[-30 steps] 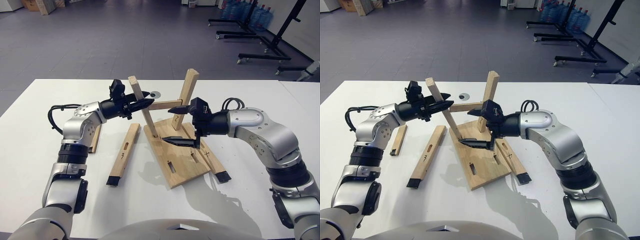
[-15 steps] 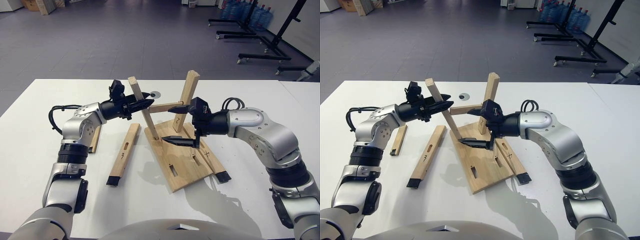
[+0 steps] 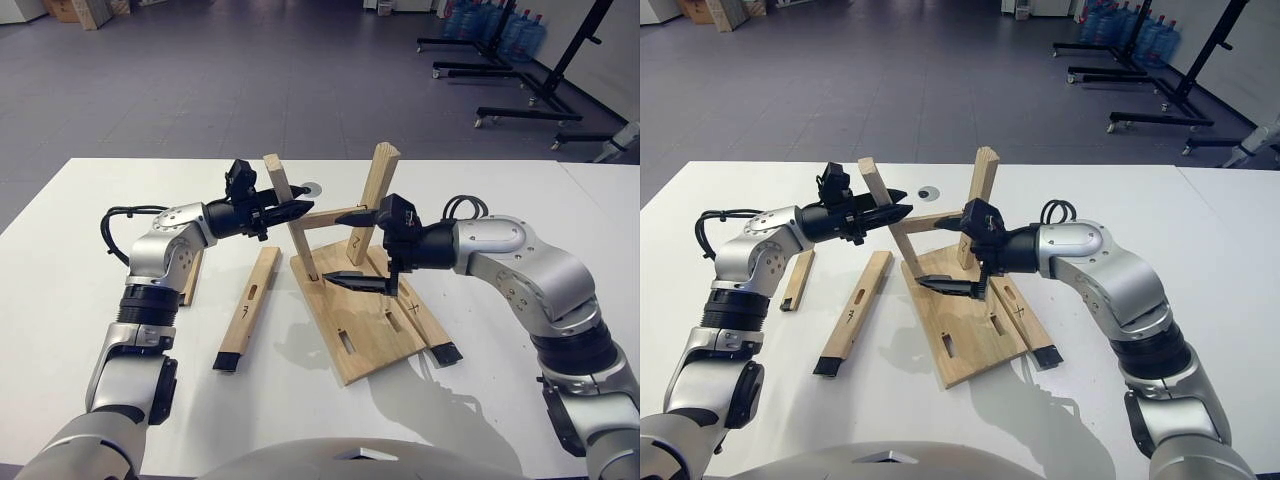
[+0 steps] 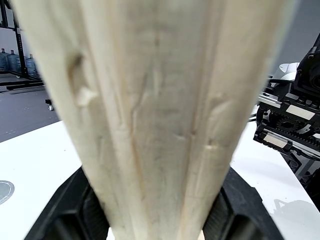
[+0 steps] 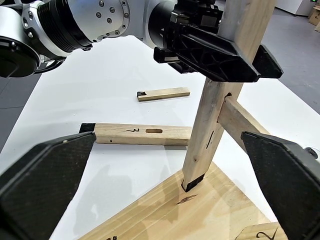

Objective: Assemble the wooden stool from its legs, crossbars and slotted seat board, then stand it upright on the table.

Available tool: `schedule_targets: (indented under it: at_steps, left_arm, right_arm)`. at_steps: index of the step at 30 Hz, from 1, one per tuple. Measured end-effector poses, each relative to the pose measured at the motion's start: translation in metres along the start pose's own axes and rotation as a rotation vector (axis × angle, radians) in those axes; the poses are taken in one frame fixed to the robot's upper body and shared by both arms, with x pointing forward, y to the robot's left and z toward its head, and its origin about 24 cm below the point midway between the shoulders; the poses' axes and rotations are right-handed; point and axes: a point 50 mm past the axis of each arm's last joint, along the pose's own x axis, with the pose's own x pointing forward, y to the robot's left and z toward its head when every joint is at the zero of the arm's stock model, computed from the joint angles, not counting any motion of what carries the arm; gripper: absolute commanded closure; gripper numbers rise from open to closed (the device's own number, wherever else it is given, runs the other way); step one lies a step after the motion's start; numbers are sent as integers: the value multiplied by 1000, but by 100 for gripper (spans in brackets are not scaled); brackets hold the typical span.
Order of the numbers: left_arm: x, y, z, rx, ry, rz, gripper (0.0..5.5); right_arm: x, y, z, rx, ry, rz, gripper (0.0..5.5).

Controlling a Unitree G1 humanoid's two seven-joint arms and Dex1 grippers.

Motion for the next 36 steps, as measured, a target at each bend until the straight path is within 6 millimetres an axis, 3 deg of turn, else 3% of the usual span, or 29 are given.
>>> schedule_targets:
  at_steps: [12,19,24,36]
  left_arm:
    - [6,-9,4,111,72,-36,346]
    - [7,-17,0,109,75,-66,346]
    - [6,-25,-15,55,100,-89,346]
    - [13,-27,-15,197,117,-84,346]
  right_arm:
    - [1,0,1,2,-10,0,14]
    - [1,0,1,2,-12,-5,14]
    - [2,0,2,3,-15,-9,14]
    - [3,0,2,3,-22,-14,14]
